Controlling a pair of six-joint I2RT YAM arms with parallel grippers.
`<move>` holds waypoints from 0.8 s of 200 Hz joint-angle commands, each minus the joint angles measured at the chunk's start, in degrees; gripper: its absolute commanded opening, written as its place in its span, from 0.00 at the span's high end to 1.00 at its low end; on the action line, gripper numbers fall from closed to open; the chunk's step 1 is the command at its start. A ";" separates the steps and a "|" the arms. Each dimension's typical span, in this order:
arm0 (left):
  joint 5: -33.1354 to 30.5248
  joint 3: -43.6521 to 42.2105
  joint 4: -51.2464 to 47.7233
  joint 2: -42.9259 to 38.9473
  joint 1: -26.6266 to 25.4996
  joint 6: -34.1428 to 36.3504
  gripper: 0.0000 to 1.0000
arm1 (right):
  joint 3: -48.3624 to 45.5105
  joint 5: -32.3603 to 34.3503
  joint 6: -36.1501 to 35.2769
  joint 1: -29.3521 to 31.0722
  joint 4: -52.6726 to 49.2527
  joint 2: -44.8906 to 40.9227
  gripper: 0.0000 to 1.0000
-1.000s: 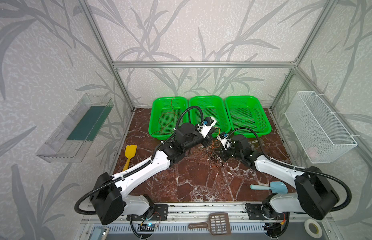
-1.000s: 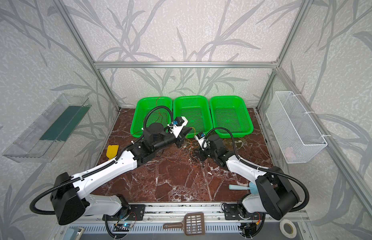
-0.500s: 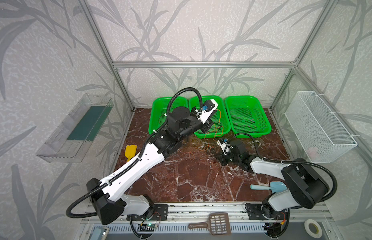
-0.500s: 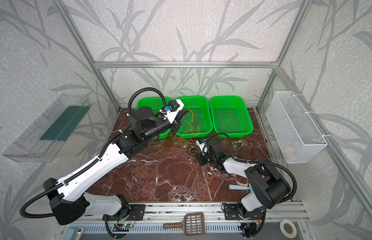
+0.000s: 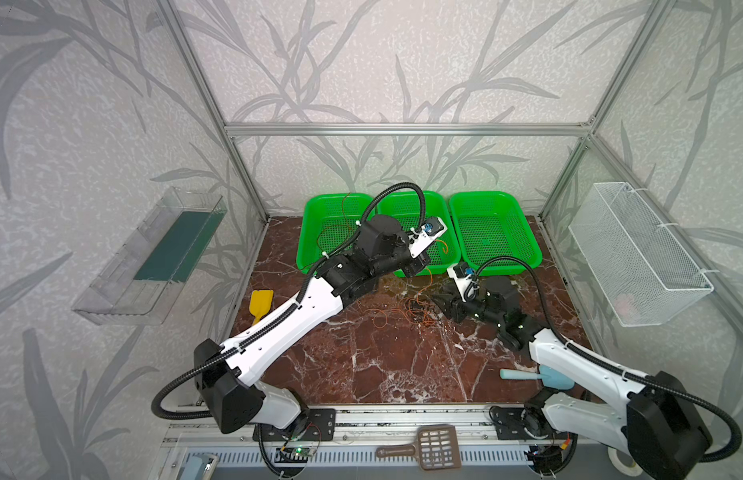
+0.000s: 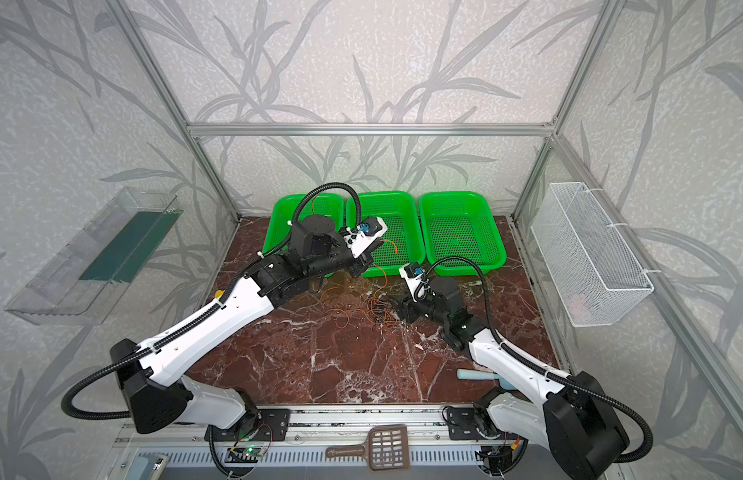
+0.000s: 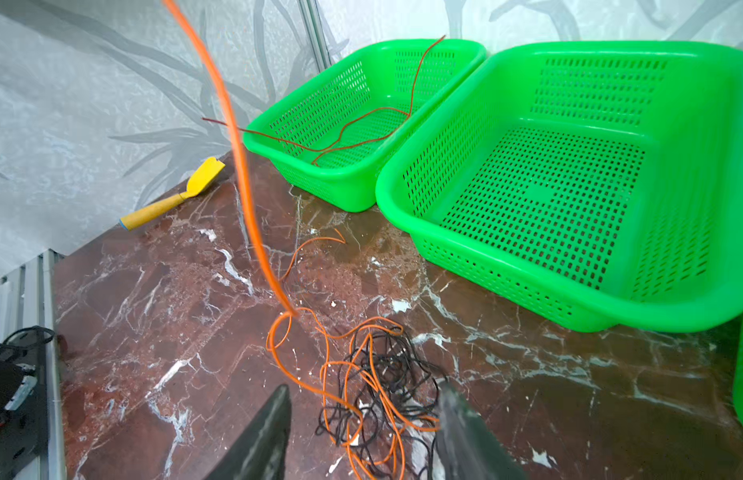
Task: Untangle the cables
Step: 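Lift the orange wire again with the left gripper while the right holds the pile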
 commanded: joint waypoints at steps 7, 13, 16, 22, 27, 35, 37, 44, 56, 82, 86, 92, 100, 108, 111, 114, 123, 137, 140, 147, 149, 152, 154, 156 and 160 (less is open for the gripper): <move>0.12 3.66 0.59 -0.48 -0.07 1.23 1.00 | -0.30 -0.77 0.09 -0.27 -2.07 1.09 0.42; 0.33 4.58 0.51 -0.41 -0.07 1.31 1.00 | -0.56 -1.51 0.46 -0.23 -1.21 1.50 0.41; 0.42 5.12 0.36 -0.39 -0.07 1.43 1.00 | -0.59 -1.92 0.55 -0.22 -0.80 1.70 0.41; 0.68 6.36 0.25 -0.39 -0.07 1.49 1.00 | -0.75 -2.91 0.78 -0.22 0.02 2.11 0.40; 0.89 7.39 0.12 -0.31 -0.12 1.48 1.00 | -0.85 -3.92 0.94 -0.21 0.96 2.53 0.39; 1.18 8.98 -0.18 -0.35 -0.09 1.66 1.00 | -1.07 -5.85 1.18 -0.21 2.64 3.15 0.38; 1.32 9.38 -0.24 -0.29 -0.07 1.73 1.00 | -1.08 -6.40 1.17 -0.20 3.07 3.32 0.38; 1.79 10.56 -0.44 -0.28 -0.07 1.86 1.00 | -1.12 -7.46 1.35 -0.14 4.65 4.03 0.37; 2.29 12.36 -0.79 -0.43 -0.11 2.25 1.00 | -0.75 -7.99 1.94 -0.05 6.39 5.62 0.35; 3.22 14.43 -1.16 -1.25 -0.07 2.71 1.00 | 2.28 -9.43 1.97 0.25 7.41 9.20 0.33; 3.30 14.55 -1.14 -1.49 -0.07 2.84 1.00 | 2.74 -9.68 2.11 0.38 7.67 9.69 0.33; 3.23 14.79 -1.08 -1.71 -0.07 2.96 1.00 | 3.28 -10.68 2.25 0.39 8.56 10.33 0.33; 3.26 15.01 -1.00 -1.99 -0.07 3.15 1.00 | 3.98 -12.09 2.79 0.51 10.30 11.17 0.33; 3.12 15.20 -0.82 -2.19 -0.07 3.48 1.00 | 4.70 -12.82 3.41 0.77 11.65 11.98 0.32; 2.98 15.39 -0.81 -2.20 -0.07 3.63 1.00 | 5.02 -13.18 3.60 0.87 12.12 12.37 0.32; 3.02 15.56 -0.81 -2.19 -0.07 3.72 1.00 | 5.35 -13.55 3.68 0.97 12.55 12.72 0.32; 2.86 16.00 -0.81 -2.23 -0.07 3.94 1.00 | 6.41 -14.22 4.04 1.51 13.33 14.04 0.32; 3.28 16.69 -0.54 -2.07 -0.08 3.95 1.00 | 8.61 -13.99 4.61 2.49 13.12 16.42 0.31; 3.34 16.89 -0.48 -2.08 -0.07 3.96 1.00 | 9.05 -13.97 5.03 2.58 13.37 16.83 0.31; 3.64 17.18 -0.25 -2.11 -0.07 3.90 1.00 | 9.57 -13.29 6.50 2.65 14.53 18.00 0.31; 3.73 17.25 -0.21 -2.07 -0.07 3.87 1.00 | 9.71 -12.92 6.94 2.63 14.88 18.29 0.31; 3.86 17.34 -0.11 -2.06 -0.07 3.75 1.00 | 9.82 -12.16 7.83 2.65 15.38 18.81 0.31; 3.94 17.36 -0.04 -2.06 -0.07 3.72 1.00 | 9.97 -11.63 8.19 2.65 15.68 19.13 0.31; 3.94 17.43 0.06 -2.06 -0.07 3.69 1.00 | 10.09 -11.14 8.70 2.65 15.96 19.43 0.31; 4.12 17.54 0.14 -2.11 -0.09 3.64 1.00 | 10.33 -10.41 9.39 2.64 16.54 20.00 0.31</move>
